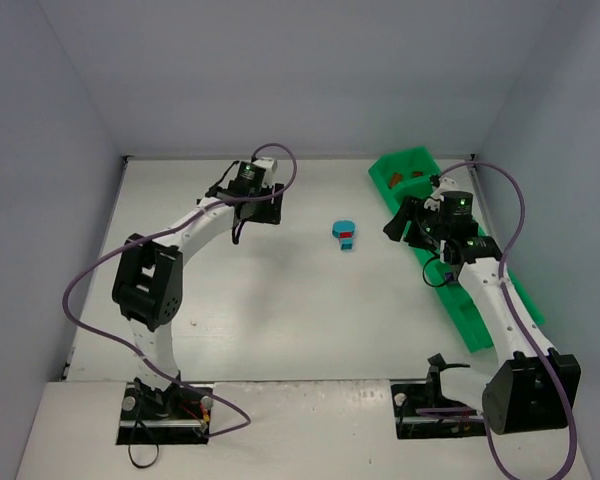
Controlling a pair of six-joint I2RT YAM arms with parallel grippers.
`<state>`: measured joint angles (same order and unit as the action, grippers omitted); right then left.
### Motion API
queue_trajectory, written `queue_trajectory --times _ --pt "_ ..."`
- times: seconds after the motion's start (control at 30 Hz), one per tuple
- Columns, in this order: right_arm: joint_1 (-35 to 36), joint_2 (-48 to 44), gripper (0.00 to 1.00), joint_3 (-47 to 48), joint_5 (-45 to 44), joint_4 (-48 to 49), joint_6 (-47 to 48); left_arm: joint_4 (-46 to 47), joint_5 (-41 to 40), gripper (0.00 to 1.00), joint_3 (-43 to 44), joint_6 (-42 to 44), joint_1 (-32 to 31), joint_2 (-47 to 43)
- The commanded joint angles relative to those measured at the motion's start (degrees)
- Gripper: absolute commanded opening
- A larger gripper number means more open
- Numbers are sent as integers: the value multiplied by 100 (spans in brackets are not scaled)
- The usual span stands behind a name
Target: Sort the legos into containers by color
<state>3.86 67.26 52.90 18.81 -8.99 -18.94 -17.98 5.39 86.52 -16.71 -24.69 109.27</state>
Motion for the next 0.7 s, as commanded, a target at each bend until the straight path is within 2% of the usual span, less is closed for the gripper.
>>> queue_trajectory --times 0.0,0.07,0.1,0.3,0.5,0.67 --pt "62 -126 61 115 237 372 119 234 -519 67 365 -271 96 -521" --pt "62 -135 61 97 237 372 136 163 -801 77 645 -272 122 -460" --pt "80 -143 61 89 246 381 136 180 -837 78 742 -193 139 -346" --pt "89 -257 62 71 413 372 259 -223 -662 78 1760 457 534 461" --pt "89 -328 64 9 483 372 277 -698 -391 78 2587 677 799 1217" --pt "98 -293 64 -17 483 372 312 -707 -109 78 2844 687 825 1596"
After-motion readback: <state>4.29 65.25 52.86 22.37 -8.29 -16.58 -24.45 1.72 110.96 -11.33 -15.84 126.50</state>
